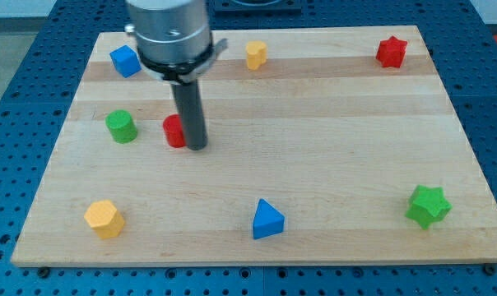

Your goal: Push red circle to the top left of the green circle

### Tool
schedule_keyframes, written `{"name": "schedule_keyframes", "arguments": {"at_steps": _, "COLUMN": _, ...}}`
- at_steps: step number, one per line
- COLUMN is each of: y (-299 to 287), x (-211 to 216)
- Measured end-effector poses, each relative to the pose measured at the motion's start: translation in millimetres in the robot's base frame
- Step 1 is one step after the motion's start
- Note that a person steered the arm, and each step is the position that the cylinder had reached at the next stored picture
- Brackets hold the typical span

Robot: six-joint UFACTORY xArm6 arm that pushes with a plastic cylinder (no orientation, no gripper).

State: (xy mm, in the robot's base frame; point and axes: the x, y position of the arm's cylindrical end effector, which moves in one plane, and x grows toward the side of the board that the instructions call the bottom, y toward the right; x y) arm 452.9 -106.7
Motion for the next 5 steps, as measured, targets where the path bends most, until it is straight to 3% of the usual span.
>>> {"name": "schedule_keyframes", "arguments": {"at_steps": 1, "y": -29.2, "x": -19.6}}
{"name": "schedule_keyframes", "arguments": {"at_steps": 3, "y": -83.6, "x": -173.8}}
{"name": "schedule_keyframes", "arguments": {"at_steps": 4, "y": -87.6, "x": -180.0}}
{"name": "schedule_keyframes", "arguments": {"at_steps": 5, "y": -51.3, "x": -106.6}}
